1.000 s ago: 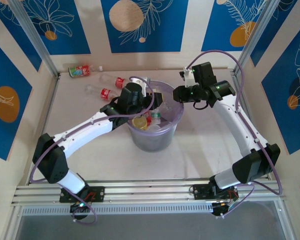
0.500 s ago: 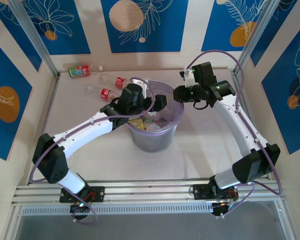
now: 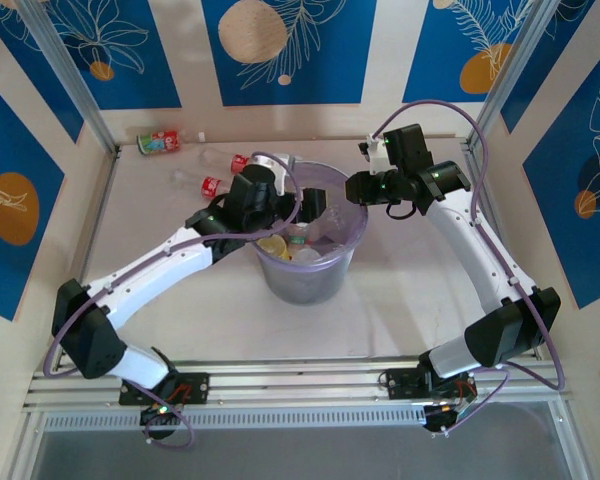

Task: Put the plastic bottles in the bin

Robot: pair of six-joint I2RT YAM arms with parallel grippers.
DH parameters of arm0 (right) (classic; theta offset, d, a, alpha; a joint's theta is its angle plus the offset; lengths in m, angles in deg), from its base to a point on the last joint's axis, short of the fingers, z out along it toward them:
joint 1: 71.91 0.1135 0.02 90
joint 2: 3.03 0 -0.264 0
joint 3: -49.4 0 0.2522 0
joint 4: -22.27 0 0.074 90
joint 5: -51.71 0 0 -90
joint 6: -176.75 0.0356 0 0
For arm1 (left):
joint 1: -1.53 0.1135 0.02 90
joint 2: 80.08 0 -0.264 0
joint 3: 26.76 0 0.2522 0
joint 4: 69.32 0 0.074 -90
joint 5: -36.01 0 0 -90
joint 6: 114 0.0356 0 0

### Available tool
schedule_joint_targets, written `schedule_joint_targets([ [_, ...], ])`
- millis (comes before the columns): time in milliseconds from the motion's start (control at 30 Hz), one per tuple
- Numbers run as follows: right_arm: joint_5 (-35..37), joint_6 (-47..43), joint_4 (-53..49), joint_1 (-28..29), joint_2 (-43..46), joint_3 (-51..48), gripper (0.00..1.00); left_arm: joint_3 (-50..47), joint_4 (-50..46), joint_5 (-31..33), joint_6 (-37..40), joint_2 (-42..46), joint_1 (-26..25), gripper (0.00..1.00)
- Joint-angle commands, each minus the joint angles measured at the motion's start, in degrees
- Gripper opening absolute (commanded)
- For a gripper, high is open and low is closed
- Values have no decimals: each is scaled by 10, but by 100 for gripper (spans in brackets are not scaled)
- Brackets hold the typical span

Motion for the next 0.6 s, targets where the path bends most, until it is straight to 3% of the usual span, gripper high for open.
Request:
schedule_joint_targets([
  [0, -6, -2, -8, 6, 1, 23, 26, 29, -29, 32, 40, 27, -1, 100],
  [233, -8, -4, -8, 5, 2, 22, 26, 64, -95, 59, 92, 50, 34, 100],
  [567, -7, -4, -9, 5, 4, 18, 24, 35, -123, 21, 84, 49, 204, 100],
])
